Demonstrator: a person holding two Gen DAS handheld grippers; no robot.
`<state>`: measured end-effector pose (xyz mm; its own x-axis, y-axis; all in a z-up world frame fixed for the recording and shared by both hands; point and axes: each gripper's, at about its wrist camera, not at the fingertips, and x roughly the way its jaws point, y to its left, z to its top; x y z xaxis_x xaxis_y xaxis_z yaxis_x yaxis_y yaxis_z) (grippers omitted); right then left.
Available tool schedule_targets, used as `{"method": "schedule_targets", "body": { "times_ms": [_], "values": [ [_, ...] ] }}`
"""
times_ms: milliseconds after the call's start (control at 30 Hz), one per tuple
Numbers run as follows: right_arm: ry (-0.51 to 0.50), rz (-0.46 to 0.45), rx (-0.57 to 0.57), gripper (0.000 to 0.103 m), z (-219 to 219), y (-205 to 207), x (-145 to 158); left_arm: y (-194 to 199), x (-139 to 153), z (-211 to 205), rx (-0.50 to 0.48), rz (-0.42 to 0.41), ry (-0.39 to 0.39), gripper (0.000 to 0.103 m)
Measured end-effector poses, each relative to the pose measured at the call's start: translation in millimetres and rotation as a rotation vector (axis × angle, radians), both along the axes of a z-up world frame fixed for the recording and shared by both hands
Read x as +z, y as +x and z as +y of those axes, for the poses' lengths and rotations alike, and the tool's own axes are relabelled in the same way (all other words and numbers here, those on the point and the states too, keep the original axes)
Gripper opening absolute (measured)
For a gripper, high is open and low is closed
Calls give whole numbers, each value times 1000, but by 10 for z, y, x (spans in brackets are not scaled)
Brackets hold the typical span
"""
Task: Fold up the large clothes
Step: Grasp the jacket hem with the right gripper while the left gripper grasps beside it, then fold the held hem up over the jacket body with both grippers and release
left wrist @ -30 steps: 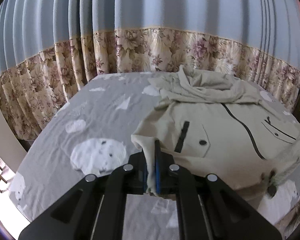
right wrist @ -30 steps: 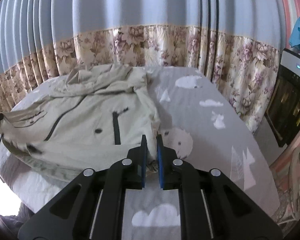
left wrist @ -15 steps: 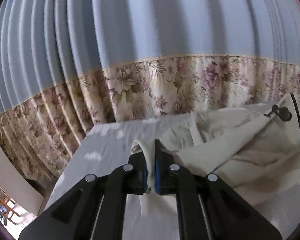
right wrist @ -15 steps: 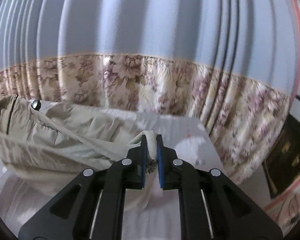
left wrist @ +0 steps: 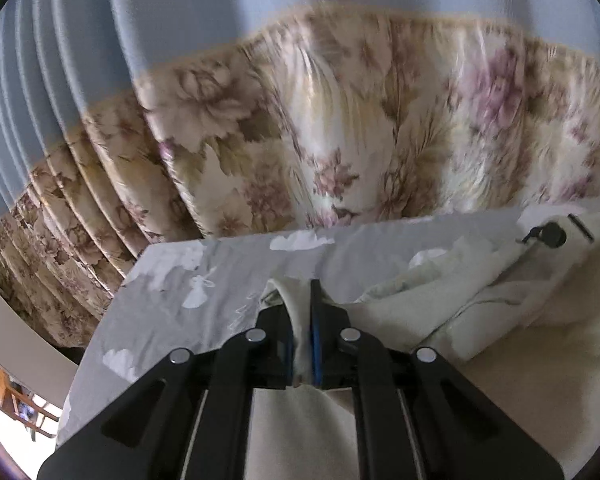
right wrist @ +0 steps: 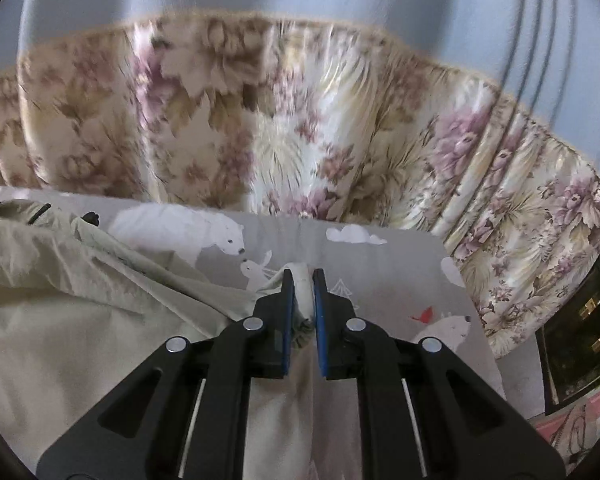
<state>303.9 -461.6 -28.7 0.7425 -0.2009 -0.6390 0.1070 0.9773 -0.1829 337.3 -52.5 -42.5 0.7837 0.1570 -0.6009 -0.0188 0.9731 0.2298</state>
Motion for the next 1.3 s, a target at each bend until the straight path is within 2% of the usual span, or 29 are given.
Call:
{"method": "schedule_targets", "body": {
  "times_ms": [167,200,233,267,300,333,433,467,500,533,567,600,667,733,800,900,1000,1100,1200,1300],
  "values": [
    [2,87,-27,15,-67,252,-273,268,-326,-20,-1,106,-14,10],
    [1,101,-27,21,-75,275,-301,274,-332,2,-1,114,-26,11],
    [-10,84,-41,37,-100,266,-275,267,-315,15,-4,119,-38,12],
    [-15,60,-58,46,-112,228,-229,264,-286,56,-11,136,-57,15],
    [-15,22,-78,61,-143,164,-140,266,-261,92,-23,164,-78,20],
    [-13,-33,-99,66,-184,66,-2,257,-216,139,-40,185,-96,22],
    [37,-125,-101,72,-229,-233,374,115,37,278,-44,164,-111,30],
    [58,-154,-86,76,-208,-355,488,11,158,311,-55,146,-122,40],
    [76,-177,-56,86,-139,-525,608,-78,243,316,-61,126,-121,56],
    [87,-182,-35,92,-86,-608,660,-250,372,302,-43,72,-92,75],
    [97,-185,-7,93,-13,-701,699,-397,475,270,-18,6,-54,99],
    [100,-182,21,93,68,-778,718,-501,544,240,-22,-37,-38,100],
    [124,-170,53,94,227,-915,707,-692,650,156,-13,-68,-14,100],
    [162,-144,82,96,389,-998,646,-832,685,31,-50,-70,-67,100],
    [153,-128,113,97,593,-1021,560,-886,624,-169,-105,-41,-75,100],
    [119,-104,150,98,953,-934,346,-910,429,-555,-125,-32,-45,100],
    [139,-89,130,99,1153,-721,156,-748,195,-861,-114,12,-96,100],
    [164,-83,125,100,1294,-490,49,-528,55,-1026,-79,9,-122,100],
    [78,-59,137,100,1484,-223,-117,-286,-102,-1022,-37,51,-158,100],
    [-10,-17,129,100,1494,-37,-307,-106,-259,-986,-10,79,-142,101]
  ]
}}
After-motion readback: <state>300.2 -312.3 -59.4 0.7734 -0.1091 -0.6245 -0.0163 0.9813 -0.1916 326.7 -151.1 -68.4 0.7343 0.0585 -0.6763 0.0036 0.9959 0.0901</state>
